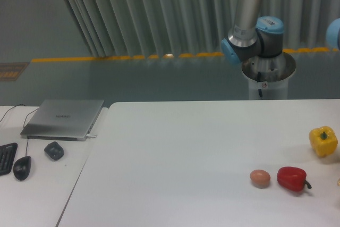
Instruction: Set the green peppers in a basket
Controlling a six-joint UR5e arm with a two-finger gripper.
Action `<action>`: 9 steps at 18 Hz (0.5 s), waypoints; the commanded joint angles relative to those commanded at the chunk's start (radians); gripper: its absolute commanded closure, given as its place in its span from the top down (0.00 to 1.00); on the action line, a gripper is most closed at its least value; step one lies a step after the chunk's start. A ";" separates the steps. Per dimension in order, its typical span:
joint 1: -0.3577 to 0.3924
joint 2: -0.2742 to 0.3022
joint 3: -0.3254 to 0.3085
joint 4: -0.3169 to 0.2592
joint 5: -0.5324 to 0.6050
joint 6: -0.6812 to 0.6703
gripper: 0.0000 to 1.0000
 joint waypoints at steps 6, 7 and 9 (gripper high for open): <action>0.021 -0.003 -0.034 0.026 0.013 0.020 0.63; 0.023 -0.008 -0.034 0.026 0.013 0.014 0.74; 0.023 -0.014 -0.038 0.035 0.014 0.006 1.00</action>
